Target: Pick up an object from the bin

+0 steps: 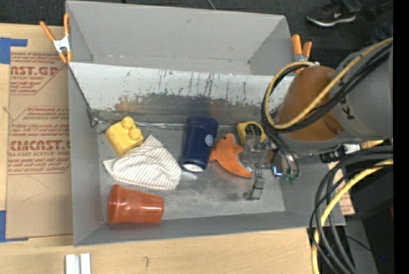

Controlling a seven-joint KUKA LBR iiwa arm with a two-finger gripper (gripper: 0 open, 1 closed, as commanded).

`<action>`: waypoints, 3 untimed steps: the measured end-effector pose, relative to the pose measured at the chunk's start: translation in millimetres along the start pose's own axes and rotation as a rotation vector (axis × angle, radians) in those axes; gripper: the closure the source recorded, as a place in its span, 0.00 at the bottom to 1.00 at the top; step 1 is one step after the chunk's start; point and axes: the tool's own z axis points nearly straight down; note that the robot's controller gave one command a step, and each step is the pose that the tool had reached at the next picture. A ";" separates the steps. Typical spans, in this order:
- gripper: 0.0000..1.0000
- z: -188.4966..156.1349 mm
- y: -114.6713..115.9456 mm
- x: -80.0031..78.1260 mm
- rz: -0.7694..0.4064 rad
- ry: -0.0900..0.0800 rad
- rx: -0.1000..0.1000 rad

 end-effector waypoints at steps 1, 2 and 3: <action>0.00 26.6 17.5 -2.5 -0.048 -0.001 0.001; 1.00 29.6 25.7 8.6 0.172 0.000 0.001; 1.00 29.6 25.7 8.6 0.172 0.000 0.001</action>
Offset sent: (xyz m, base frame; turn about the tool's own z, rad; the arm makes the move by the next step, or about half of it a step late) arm -0.0035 0.0265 -0.0290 0.1725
